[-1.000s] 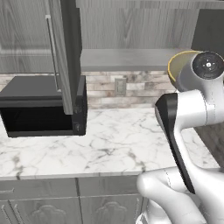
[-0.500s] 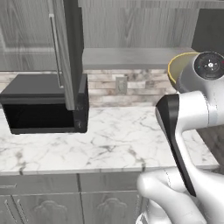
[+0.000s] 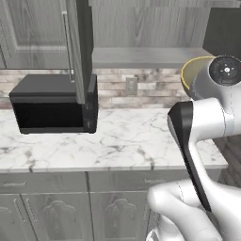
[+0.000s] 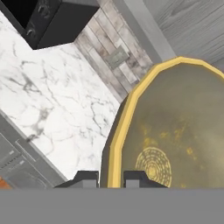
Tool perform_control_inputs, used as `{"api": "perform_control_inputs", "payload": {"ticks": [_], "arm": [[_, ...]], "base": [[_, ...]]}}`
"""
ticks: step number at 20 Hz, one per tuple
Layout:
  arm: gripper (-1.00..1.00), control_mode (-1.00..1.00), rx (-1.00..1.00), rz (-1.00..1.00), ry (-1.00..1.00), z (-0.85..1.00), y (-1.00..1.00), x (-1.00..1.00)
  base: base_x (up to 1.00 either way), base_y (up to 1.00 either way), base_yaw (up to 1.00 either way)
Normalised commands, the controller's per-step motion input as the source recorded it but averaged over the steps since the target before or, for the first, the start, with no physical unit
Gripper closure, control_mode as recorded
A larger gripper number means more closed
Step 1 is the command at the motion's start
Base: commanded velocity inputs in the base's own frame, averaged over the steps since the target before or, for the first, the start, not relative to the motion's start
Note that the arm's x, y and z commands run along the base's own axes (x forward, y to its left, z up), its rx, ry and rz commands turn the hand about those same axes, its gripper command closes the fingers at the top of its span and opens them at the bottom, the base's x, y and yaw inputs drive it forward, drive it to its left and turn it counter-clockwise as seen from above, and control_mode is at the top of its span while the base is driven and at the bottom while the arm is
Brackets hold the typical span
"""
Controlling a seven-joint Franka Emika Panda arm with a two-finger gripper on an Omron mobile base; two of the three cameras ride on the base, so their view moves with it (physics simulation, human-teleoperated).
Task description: Move the bowls from the cabinet to the plates on the dining table.
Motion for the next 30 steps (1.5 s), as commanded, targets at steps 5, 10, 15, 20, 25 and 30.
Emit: {"api": "perform_control_inputs", "payload": {"ticks": [5,10,15,20,25,30], "arm": [[1.00,1.00,0.00,0.00,0.00,0.00,0.00,0.00],[1.00,1.00,0.00,0.00,0.00,0.00,0.00,0.00],[1.00,1.00,0.00,0.00,0.00,0.00,0.00,0.00],[1.00,1.00,0.00,0.00,0.00,0.00,0.00,0.00],[1.00,1.00,0.00,0.00,0.00,0.00,0.00,0.00],[1.00,1.00,0.00,0.00,0.00,0.00,0.00,0.00]], "base": [[-0.43,0.22,0.07],[-0.49,0.11,0.08],[-0.34,0.22,0.15],[-0.18,0.37,0.20],[-0.07,0.50,0.27],[-0.08,0.48,0.29]]}}
